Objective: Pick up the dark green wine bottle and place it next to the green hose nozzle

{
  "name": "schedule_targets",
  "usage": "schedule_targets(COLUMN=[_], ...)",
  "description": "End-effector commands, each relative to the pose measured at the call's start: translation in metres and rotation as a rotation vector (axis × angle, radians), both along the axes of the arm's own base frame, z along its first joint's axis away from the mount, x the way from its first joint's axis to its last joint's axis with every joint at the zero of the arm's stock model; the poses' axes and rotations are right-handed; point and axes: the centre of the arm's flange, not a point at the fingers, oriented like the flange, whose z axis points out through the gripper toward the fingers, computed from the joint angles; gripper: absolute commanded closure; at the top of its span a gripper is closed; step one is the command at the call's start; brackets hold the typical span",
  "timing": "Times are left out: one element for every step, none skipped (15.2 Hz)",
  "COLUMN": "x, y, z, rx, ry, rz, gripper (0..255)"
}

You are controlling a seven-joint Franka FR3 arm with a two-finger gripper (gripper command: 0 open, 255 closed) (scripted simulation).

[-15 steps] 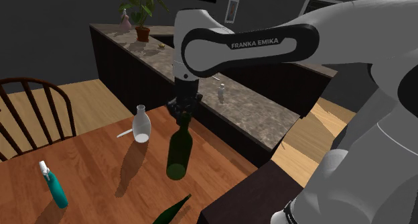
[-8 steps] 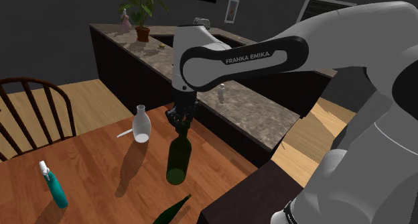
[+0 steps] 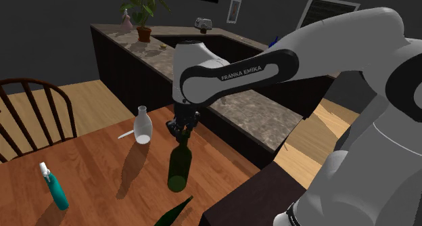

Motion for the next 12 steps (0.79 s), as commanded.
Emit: schedule_targets(x=[0.000,0.000,0.000,0.000,0.000,0.000,0.000,0.000,0.000,0.000,0.000,0.000], y=[0.000,0.000,0.000,0.000,0.000,0.000,0.000,0.000,0.000,0.000,0.000,0.000], z=[-0.010,-0.016,-0.021,-0.026,-0.032,-0.037,-0.042,-0.047,-0.053,-0.058,-0.063,-0.069], rx=[0.000,0.000,0.000,0.000,0.000,0.000,0.000,0.000,0.000,0.000,0.000,0.000], ry=[-0.001,-0.001,-0.001,-0.001,-0.001,-0.001,-0.001,-0.001,-0.001,-0.001,-0.001,-0.001], rz=[0.000,0.000,0.000,0.000,0.000,0.000,0.000,0.000,0.000,0.000,0.000,0.000], gripper=[255,255,255,255,255,255,255,255,255,255,255,255])
